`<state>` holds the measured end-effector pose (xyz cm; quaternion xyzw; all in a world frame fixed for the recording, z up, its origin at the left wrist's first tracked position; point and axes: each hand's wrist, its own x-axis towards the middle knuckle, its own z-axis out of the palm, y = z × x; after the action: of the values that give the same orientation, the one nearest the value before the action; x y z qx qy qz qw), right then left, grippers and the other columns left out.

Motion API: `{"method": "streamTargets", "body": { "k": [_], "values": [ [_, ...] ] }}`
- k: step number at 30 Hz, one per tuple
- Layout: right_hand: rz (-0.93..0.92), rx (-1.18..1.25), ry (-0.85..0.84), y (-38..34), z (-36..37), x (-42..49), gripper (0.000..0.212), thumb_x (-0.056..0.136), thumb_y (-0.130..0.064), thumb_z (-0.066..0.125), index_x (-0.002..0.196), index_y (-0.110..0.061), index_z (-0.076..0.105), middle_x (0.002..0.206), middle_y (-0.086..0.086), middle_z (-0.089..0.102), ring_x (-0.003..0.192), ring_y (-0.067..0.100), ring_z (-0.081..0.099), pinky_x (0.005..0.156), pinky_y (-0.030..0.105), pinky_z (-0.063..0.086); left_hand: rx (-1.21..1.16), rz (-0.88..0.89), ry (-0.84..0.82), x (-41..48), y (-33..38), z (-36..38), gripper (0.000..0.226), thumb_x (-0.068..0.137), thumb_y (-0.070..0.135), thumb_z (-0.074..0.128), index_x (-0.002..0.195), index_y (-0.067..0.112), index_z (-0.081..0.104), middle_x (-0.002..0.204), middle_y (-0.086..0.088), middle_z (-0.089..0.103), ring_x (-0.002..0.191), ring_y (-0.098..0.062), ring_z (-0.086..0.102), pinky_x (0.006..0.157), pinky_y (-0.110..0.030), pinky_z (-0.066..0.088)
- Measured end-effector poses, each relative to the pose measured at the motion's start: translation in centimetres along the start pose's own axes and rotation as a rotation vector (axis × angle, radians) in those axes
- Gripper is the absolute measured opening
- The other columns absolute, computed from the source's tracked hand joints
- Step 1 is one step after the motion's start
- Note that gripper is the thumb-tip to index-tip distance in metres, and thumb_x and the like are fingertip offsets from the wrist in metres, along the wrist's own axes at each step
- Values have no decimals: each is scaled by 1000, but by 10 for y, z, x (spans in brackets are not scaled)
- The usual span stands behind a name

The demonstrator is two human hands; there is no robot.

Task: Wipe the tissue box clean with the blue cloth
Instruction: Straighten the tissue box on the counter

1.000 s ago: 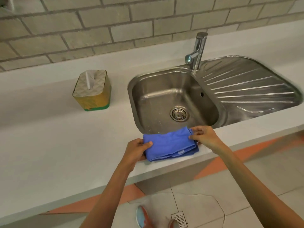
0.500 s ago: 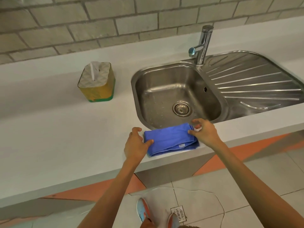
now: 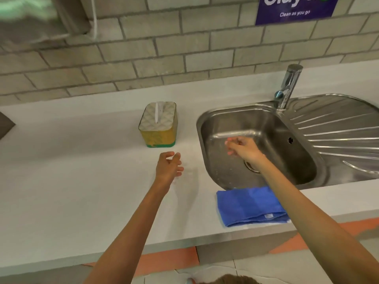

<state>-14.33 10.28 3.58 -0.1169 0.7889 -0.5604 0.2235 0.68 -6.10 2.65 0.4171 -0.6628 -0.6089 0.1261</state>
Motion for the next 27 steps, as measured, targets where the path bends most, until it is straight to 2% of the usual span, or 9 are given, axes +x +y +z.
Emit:
{"method": "streamTargets", "body": {
  "k": [3,5,8,11,15,18,22,25,27],
  "values": [
    [-7,-19,-79,-22,25,15,27,89,-11,55,113,0,59,93,12,60,43,-2,60,55,15,41,-94,-21,27,21,10,-24,40,95,23,49,128,1,41,100,-19,59,66,-21,60,65,-30,52],
    [-11,-12,-109,-32,40,27,28,89,-14,54,113,-1,60,94,12,61,40,-5,59,57,17,41,-158,-50,53,36,14,-36,39,96,21,48,128,2,39,92,-15,58,61,-19,58,61,-28,49],
    [-9,0,-127,-45,64,47,29,90,-19,53,113,-2,61,92,11,60,44,-1,59,56,17,41,-248,-109,82,57,20,-49,41,97,20,45,131,0,37,87,-14,56,62,-21,57,62,-29,50],
    [8,6,-135,-55,85,68,34,89,-26,56,114,-4,60,93,8,61,57,6,60,58,17,44,-284,-139,90,76,24,-55,43,97,21,44,133,-2,37,101,-19,53,67,-24,58,64,-30,51],
    [22,22,-134,-63,106,95,44,88,-35,55,120,-6,56,97,7,60,71,13,60,67,25,45,-399,-206,25,97,31,-54,48,97,26,46,135,-2,38,125,-22,53,88,-29,57,74,-34,53],
    [50,20,-139,-67,117,114,51,89,-41,51,127,-7,49,116,11,59,89,20,59,79,31,46,-470,-245,0,109,36,-52,50,95,30,50,134,1,42,132,-22,54,97,-30,57,83,-36,50],
    [90,25,-123,-73,128,137,53,91,-43,46,132,-10,44,132,10,52,105,24,55,86,34,43,-488,-274,-4,127,40,-55,46,95,26,47,134,2,42,133,-22,54,94,-30,58,81,-37,51],
    [80,24,-103,-73,135,154,55,91,-44,46,135,-12,41,136,11,49,117,28,53,89,35,43,-468,-275,-12,146,43,-62,46,96,29,44,134,3,43,134,-22,53,80,-26,59,82,-38,50],
    [53,7,-88,-72,140,165,58,90,-45,47,138,-15,38,142,10,44,125,29,48,98,38,43,-454,-256,-2,160,46,-68,45,97,30,42,133,3,44,129,-22,55,75,-23,57,82,-39,50]
  ]
}}
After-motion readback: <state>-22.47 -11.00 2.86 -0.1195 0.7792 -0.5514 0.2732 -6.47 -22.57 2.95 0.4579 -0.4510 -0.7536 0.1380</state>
